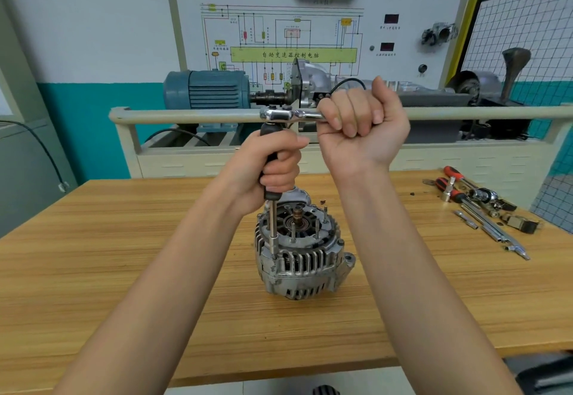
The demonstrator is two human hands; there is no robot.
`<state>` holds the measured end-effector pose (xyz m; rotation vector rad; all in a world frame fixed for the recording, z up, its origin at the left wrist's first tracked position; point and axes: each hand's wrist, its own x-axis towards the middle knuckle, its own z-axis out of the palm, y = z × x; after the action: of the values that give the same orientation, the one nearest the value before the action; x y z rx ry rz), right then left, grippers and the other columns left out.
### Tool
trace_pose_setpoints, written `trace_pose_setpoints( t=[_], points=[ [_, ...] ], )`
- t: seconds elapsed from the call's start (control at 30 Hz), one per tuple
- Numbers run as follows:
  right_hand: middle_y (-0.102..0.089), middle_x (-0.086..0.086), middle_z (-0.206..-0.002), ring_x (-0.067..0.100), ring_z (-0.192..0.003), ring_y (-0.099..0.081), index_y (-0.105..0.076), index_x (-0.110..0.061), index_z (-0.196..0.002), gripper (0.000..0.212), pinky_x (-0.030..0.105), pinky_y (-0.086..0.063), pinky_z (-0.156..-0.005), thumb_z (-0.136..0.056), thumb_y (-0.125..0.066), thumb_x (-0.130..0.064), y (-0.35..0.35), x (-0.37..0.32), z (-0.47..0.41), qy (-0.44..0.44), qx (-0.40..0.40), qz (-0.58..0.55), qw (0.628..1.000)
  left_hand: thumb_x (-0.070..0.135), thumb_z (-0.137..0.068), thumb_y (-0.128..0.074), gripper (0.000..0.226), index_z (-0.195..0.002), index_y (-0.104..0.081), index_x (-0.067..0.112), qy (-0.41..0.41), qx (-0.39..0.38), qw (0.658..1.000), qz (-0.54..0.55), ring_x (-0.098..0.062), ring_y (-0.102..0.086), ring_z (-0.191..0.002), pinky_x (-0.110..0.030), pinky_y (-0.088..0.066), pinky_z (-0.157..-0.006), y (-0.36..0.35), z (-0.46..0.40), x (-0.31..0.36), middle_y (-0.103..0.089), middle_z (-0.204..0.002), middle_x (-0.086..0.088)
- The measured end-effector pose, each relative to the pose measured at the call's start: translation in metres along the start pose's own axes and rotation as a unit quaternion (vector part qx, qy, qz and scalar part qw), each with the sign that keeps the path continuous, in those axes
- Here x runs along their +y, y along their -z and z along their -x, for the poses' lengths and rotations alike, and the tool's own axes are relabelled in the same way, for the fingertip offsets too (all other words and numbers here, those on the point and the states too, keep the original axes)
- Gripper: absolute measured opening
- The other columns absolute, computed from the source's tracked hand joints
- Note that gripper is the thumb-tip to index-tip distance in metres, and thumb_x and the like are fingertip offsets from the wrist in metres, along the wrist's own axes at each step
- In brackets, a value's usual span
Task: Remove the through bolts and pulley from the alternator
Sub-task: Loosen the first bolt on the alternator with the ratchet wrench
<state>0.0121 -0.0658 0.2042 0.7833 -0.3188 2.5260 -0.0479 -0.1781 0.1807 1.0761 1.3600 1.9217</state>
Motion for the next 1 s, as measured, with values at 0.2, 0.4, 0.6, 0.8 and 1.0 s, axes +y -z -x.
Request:
trace_pose_setpoints(
  t=[0.2, 0.4, 0.6, 0.8, 1.0],
  points=[
    [-0.027, -0.004, -0.035, 0.010, -0.034, -0.022, -0.033, -0.018, -0.041, 0.048, 0.026, -0.022, -0.044, -0.086, -0.042, -0.003, -0.010, 0.019, 0.021, 0.161, -0.097, 0.198, 0.962, 0.002, -0.085, -0.056, 0.043, -0.054, -0.031, 0.020, -0.079, 0.278, 0.953, -0.096, -0.010, -0.017, -0.034, -0.015, -0.016, -0.038, -0.020, -0.012, -0.009, -0.025, -0.040, 0.006],
    [-0.029, -0.005, -0.036, 0.008, -0.034, -0.024, -0.028, -0.019, -0.043, 0.046, 0.026, -0.018, -0.045, -0.083, -0.039, 0.001, -0.014, 0.025, 0.029, 0.236, -0.136, 0.246, 0.930, -0.001, -0.080, -0.057, 0.041, -0.054, -0.033, 0.019, -0.110, 0.286, 0.944, -0.121, -0.012, -0.020, -0.038, -0.016, -0.018, -0.040, -0.023, -0.011, -0.016, -0.027, -0.044, 0.003],
    [-0.024, -0.005, -0.031, 0.010, -0.029, -0.021, -0.033, -0.017, -0.034, 0.050, 0.020, -0.023, -0.039, -0.083, -0.042, -0.013, -0.009, 0.003, 0.000, -0.007, -0.040, 0.077, 0.996, 0.014, -0.074, -0.061, 0.033, -0.046, -0.044, 0.019, -0.037, -0.007, 0.999, -0.038, -0.008, -0.026, -0.028, -0.017, -0.021, -0.035, 0.007, 0.004, 0.001, -0.033, -0.036, 0.005],
    [-0.023, -0.004, -0.032, 0.010, -0.029, -0.022, -0.032, -0.017, -0.035, 0.049, 0.020, -0.022, -0.039, -0.084, -0.041, -0.013, -0.002, 0.002, -0.004, -0.001, 0.009, 0.015, 1.000, 0.009, -0.083, -0.055, 0.045, -0.044, -0.037, 0.021, -0.034, 0.053, 0.998, -0.016, -0.005, -0.018, -0.026, -0.013, -0.015, -0.033, -0.002, -0.003, -0.005, -0.026, -0.034, 0.009],
    [-0.027, -0.004, -0.035, 0.011, -0.034, -0.020, -0.029, -0.019, -0.040, 0.049, 0.028, -0.018, -0.044, -0.085, -0.040, -0.002, -0.011, 0.023, 0.022, 0.160, -0.137, 0.213, 0.954, 0.002, -0.080, -0.060, 0.043, -0.057, -0.029, 0.020, -0.143, 0.346, 0.921, -0.105, -0.016, -0.017, -0.047, -0.025, -0.014, -0.047, -0.021, -0.013, -0.019, -0.023, -0.053, -0.001]
  ],
)
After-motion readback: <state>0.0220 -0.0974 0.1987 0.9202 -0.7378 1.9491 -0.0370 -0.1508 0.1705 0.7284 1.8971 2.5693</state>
